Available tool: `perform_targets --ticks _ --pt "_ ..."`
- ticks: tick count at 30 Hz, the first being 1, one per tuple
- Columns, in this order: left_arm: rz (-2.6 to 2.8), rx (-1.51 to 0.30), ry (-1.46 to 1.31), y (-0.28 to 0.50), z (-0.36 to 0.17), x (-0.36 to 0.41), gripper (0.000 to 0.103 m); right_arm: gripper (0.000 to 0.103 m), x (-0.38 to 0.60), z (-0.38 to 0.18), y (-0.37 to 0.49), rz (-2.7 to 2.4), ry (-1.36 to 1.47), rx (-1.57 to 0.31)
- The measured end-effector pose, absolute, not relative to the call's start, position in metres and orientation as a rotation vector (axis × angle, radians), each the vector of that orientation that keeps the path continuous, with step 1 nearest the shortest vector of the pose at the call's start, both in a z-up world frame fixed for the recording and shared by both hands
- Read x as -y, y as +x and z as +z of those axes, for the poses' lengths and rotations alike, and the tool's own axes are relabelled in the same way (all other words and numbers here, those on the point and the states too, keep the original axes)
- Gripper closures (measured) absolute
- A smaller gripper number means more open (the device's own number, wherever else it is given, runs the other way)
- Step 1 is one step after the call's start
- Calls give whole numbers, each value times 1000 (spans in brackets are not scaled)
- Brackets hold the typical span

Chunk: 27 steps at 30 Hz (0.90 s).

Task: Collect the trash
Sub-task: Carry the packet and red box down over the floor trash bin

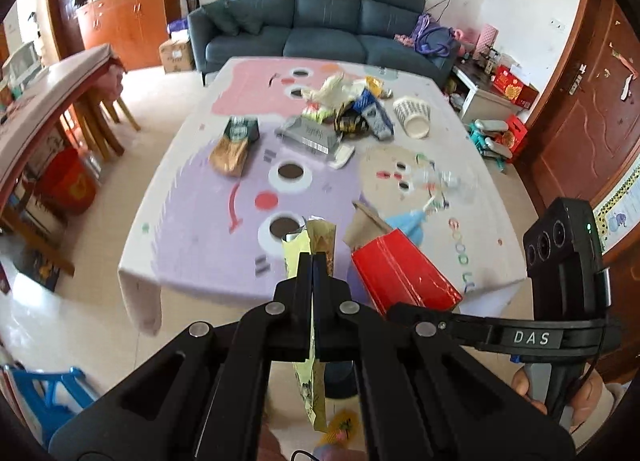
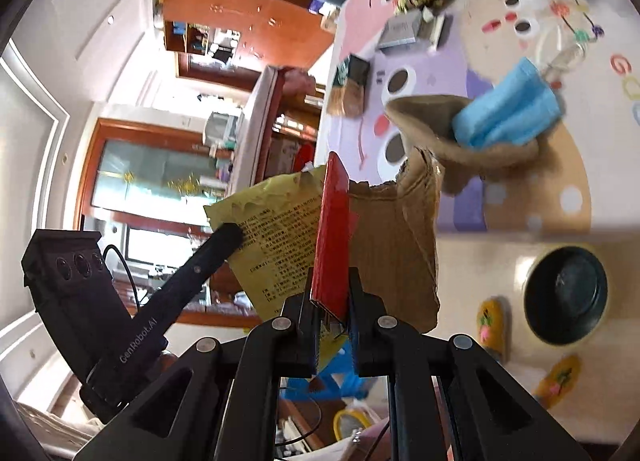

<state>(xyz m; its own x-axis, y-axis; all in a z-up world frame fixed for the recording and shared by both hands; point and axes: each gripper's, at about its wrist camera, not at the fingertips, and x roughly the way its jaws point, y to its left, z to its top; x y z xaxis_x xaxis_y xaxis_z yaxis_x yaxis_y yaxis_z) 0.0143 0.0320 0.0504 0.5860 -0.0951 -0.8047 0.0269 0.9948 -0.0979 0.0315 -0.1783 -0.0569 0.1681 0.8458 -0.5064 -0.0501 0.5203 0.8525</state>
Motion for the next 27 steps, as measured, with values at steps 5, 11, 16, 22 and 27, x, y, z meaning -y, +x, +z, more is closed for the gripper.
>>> perform_targets --ticks 5,11,16,22,27 --pt "-73 -989 -72 0 27 -27 103 92 182 -78 25 731 807 -1284" --pt "-88 -1014 -90 2 3 -23 103 92 185 -96 18 682 779 -1324" --pt "-118 -1022 -92 2 -11 -18 103 92 188 -115 1 623 721 -1356" --pt "-175 -1065 -88 -6 -48 -6 103 92 201 -156 -20 526 707 -1403" --pt "-225 -1086 -67 -14 -87 11 103 92 217 -207 -33 416 688 -1448"
